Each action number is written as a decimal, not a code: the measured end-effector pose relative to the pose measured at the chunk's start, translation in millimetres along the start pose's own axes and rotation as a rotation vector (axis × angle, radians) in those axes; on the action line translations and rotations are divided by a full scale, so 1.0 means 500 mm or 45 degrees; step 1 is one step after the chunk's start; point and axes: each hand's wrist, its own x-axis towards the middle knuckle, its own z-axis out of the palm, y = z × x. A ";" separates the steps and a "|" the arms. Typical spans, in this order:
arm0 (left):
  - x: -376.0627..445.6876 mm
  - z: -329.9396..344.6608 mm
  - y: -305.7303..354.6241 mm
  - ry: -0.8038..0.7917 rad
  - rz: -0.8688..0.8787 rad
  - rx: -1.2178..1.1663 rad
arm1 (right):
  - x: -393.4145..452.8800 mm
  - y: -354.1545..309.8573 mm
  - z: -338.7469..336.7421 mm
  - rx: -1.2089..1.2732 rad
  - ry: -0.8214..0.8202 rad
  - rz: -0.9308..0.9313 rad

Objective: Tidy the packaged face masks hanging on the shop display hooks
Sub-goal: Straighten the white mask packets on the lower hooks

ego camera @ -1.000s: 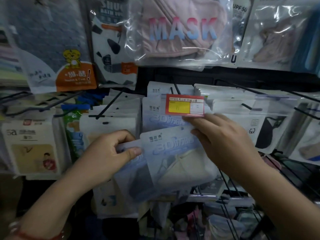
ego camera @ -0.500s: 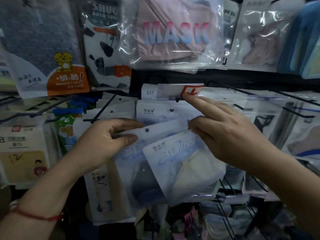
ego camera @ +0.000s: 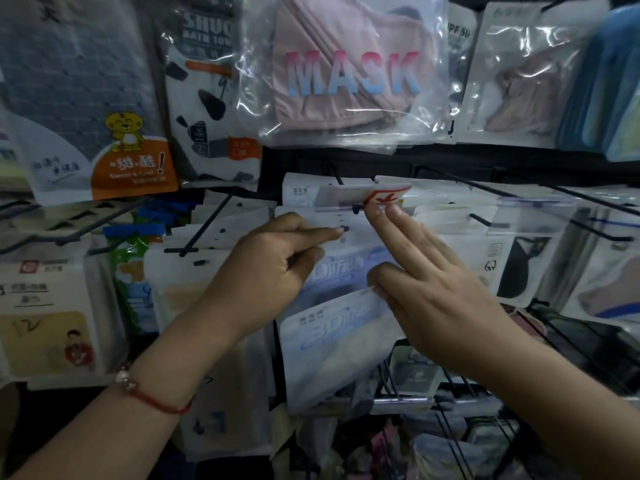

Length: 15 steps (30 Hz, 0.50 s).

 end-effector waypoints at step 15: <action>0.008 0.029 -0.015 0.215 0.116 0.062 | 0.004 -0.008 0.019 0.069 0.047 0.029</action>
